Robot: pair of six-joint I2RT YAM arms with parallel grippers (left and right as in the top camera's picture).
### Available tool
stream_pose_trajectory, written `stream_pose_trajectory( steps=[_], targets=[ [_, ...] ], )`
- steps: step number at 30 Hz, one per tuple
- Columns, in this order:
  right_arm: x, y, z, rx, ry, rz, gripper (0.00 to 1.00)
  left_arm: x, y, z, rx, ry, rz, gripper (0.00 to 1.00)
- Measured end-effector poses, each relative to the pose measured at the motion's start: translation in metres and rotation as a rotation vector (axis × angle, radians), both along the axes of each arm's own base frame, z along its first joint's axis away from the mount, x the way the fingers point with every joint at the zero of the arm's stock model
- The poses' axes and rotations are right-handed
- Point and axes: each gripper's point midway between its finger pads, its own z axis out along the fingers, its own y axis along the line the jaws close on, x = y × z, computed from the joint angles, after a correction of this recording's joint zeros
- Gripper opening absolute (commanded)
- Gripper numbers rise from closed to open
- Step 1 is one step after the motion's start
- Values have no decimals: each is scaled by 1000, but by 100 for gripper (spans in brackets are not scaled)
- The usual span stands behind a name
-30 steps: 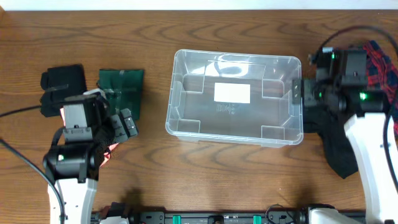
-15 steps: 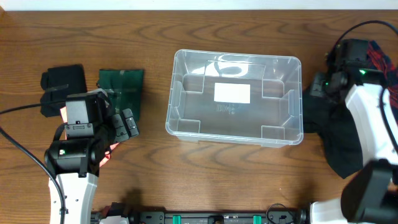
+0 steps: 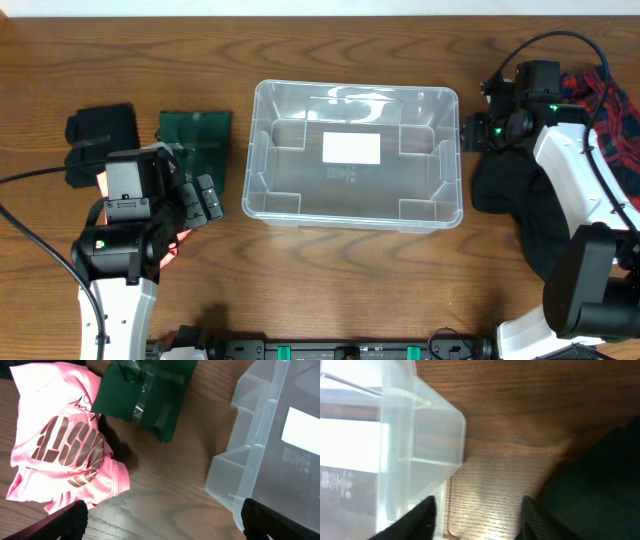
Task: Pack container
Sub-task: 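Reach the right gripper to the black garment and grasp it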
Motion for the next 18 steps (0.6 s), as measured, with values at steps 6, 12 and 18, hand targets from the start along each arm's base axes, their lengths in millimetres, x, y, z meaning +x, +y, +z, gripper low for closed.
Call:
stream_pose_trajectory(
  steps=[6,12,18],
  targets=[
    [-27,-41,-1,-220,99,-100,99,0,0,0,0,1,0,98],
    [-62,-62,46,-384,100,-19,99,0,0,0,-1,0,1,98],
    [-98,-82,33,-520,280,45,99,0,0,0,-13,-1,20,98]
  ],
)
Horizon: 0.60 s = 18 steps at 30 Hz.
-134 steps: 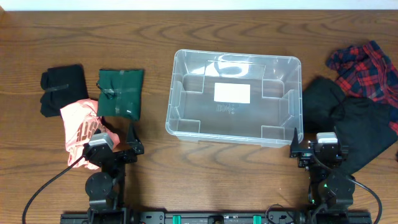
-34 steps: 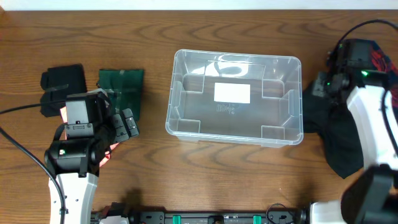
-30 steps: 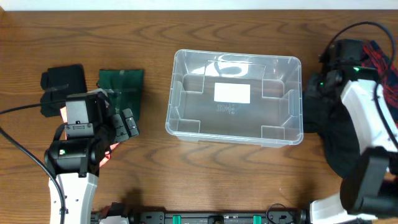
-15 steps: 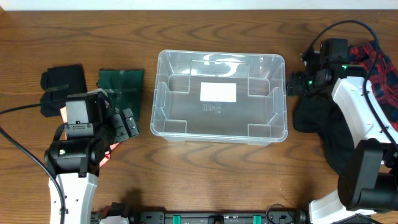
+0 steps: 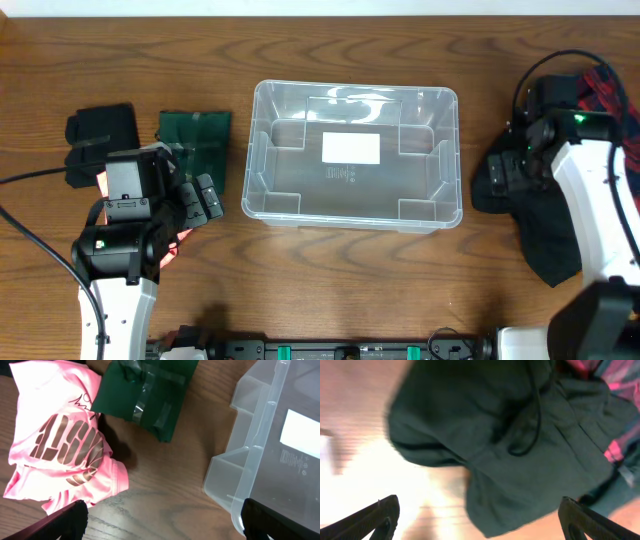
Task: Pack container
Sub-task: 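Reach the right gripper to the black garment and grasp it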
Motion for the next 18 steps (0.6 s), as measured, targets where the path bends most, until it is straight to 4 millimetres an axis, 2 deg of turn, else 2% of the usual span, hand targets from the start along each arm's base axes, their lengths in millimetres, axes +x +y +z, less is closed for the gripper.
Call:
stream_pose_trajectory(
  steps=[9,18],
  targets=[
    [-18,-15,-46,-45,219,33,99,0,0,0,-6,-1,5,98],
    [-18,-27,-85,-82,333,23,99,0,0,0,-6,-1,5,98]
  ],
)
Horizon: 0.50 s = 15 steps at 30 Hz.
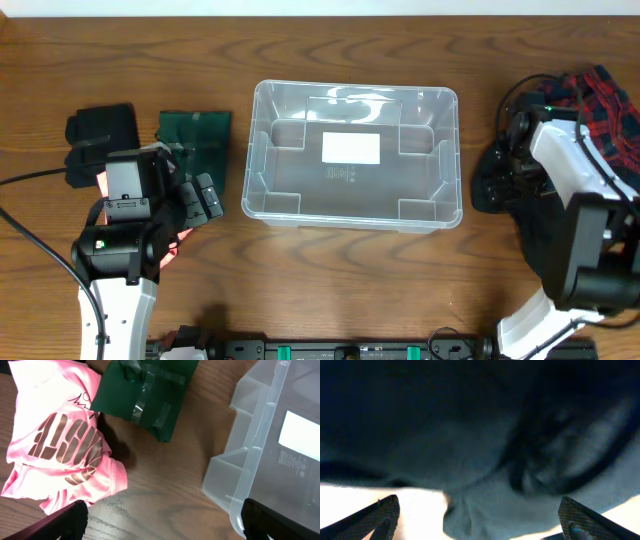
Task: Pack container
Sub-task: 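Reach the right gripper to the black garment and grasp it, then lift the black garment and lower it into the clear bin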
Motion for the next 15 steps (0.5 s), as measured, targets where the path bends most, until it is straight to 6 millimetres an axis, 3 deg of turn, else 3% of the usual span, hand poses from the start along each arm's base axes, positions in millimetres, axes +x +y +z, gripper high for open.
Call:
stream_pose_trajectory(
  steps=[2,4,11,13,15],
  targets=[
    [-2,-2,-10,-1,29,-12,97,0,0,0,0,0,0,98],
    [-4,-5,-18,-6,52,-24,85,0,0,0,0,0,0,98],
    [-2,-17,-21,-59,40,-58,10,0,0,0,0,0,0,98],
    [-2,-19,-19,-75,39,-56,1,0,0,0,0,0,0,98],
    [-1,-20,-18,-81,32,-69,1,0,0,0,0,0,0,98]
  ],
)
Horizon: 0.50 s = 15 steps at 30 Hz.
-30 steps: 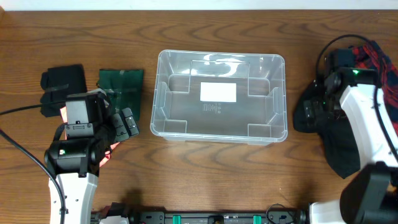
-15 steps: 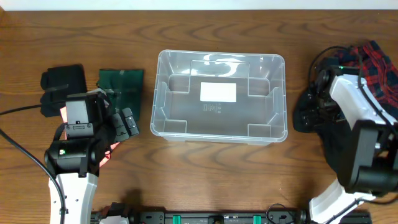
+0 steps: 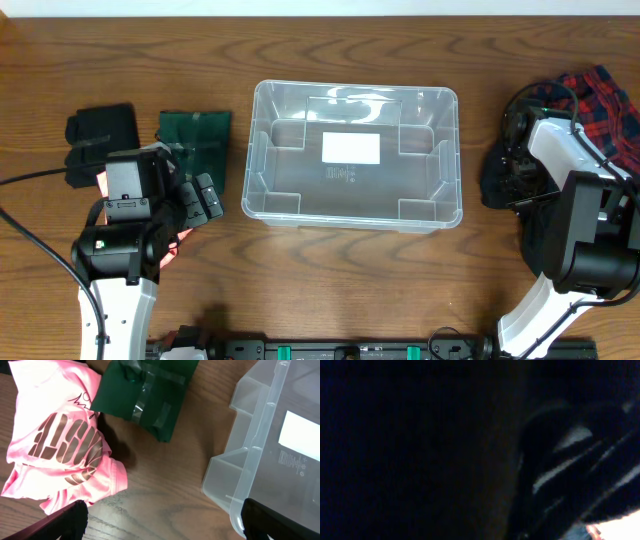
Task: Pack container
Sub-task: 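Lift the black garment and lower it into the clear bin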
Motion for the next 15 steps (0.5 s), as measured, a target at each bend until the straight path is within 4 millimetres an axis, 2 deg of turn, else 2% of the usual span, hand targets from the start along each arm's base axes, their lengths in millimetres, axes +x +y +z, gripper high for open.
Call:
stream_pose_trajectory(
  steps=[6,9,12,14,15],
  targets=[
    [6,0,8,2,-33,-24,1,0,0,0,0,0,0,98],
    [21,2,30,20,-122,-38,1,0,0,0,-1,0,0,98],
    [44,8,81,51,-298,-41,1,0,0,0,0,1,0,98],
    [58,12,123,63,-437,-33,1,0,0,0,0,0,0,98],
    [64,16,151,69,-524,-20,1,0,0,0,0,0,0,98]
  ],
)
